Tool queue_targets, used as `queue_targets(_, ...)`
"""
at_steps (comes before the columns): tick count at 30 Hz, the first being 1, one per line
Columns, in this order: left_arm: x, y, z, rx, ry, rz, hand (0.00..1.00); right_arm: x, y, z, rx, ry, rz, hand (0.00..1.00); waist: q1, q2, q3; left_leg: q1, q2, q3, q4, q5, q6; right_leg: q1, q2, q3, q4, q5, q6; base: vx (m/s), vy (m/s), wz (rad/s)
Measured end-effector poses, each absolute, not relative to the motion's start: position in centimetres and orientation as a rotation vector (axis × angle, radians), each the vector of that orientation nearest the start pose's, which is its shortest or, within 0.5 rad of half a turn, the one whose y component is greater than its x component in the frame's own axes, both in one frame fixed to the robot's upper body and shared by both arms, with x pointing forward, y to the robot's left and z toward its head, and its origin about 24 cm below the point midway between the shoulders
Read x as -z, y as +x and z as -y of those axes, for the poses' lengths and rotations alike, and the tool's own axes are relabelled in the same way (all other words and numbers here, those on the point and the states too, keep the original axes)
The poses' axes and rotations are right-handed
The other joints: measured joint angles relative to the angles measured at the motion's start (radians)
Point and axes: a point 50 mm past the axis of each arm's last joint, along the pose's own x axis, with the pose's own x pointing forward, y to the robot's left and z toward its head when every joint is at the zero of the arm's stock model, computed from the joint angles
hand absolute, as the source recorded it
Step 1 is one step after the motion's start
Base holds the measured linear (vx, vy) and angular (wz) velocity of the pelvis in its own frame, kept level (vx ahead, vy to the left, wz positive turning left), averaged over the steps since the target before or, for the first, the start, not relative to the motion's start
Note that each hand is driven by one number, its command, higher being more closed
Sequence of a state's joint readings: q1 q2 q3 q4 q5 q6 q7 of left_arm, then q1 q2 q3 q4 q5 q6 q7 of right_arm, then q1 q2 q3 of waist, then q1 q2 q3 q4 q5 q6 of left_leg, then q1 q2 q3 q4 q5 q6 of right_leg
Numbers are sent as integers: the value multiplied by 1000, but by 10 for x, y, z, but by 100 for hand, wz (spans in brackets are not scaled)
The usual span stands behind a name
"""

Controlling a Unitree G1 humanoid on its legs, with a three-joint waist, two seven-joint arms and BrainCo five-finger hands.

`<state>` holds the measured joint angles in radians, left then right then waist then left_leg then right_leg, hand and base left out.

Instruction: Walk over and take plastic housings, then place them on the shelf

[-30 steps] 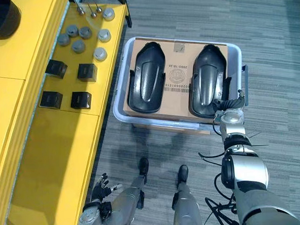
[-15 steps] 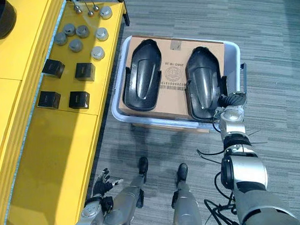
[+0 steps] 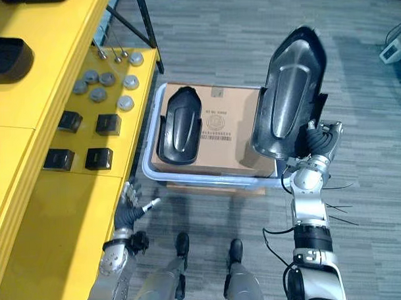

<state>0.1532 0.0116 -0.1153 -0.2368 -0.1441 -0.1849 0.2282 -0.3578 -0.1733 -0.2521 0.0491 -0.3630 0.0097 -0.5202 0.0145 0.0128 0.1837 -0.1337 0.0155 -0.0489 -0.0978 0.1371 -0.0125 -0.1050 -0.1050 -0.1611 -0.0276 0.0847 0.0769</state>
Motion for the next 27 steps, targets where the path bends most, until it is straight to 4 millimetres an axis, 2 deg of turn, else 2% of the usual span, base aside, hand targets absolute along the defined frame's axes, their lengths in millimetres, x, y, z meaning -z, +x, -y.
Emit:
queue_targets(2, -102, 226, -143, -161, -207, 356, 0, -154, 294, 220, 705, -416, 449, 100, 0, 1, -19, 12, 0, 0, -2, 0, 0, 13, 0, -2, -1, 0, 0, -12, 1, 2)
queue_targets(5, -122, 234, -133, -133, -229, 439, 0, -157, 295, 194, 623, -412, 485, 100, 1, 1, -44, 22, 0, 1, -6, 0, 0, 23, -1, -3, -1, 0, 0, -22, 3, 0)
queue_targets(13, -144, 241, -92, 20, -228, 501, 0, -169, 286, 114, 332, -356, 601, 100, 0, 0, -96, 36, 2, 23, -6, -3, -5, 35, 0, 4, -9, 3, -3, -4, 3, -3)
queue_targets(16, -142, 245, -85, 28, -231, 480, 0, -165, 282, 96, 256, -338, 594, 100, 0, -1, -115, 41, 2, 26, -6, -3, -5, 38, 0, 8, -9, 3, -3, 6, 3, -3)
queue_targets(19, -137, 249, -85, 6, -223, 447, 0, -160, 279, 90, 229, -331, 578, 100, 0, -2, -122, 45, 2, 31, -6, -3, -5, 39, 0, 22, -9, 4, -2, 1, 7, -5)
queue_targets(20, -132, 250, -83, 14, -221, 421, 100, -158, 277, 84, 189, -335, 576, 100, -1, -2, -128, 44, 2, 35, -6, -4, -6, 35, 0, 27, -10, 5, -1, -4, 9, -16)
queue_targets(23, -120, 254, -84, 5, -225, 350, 100, -156, 275, 80, 165, -340, 580, 100, -1, -3, -148, 44, 2, 49, -6, -6, -9, 32, 1, 30, -11, 5, -1, -1, 6, -10)
queue_targets(26, -118, 254, -82, 8, -247, 332, 100, -154, 274, 82, 161, -353, 575, 100, -2, -8, -163, 45, 3, 51, -6, -6, -9, 31, 1, 31, -11, 4, -2, 0, 0, 0)
queue_targets(27, -117, 254, -83, 9, -251, 328, 100, -153, 274, 82, 157, -357, 577, 0, -2, -9, -166, 45, 2, 51, -6, -6, -9, 31, 1, 32, -11, 4, -2, 0, 0, 0)
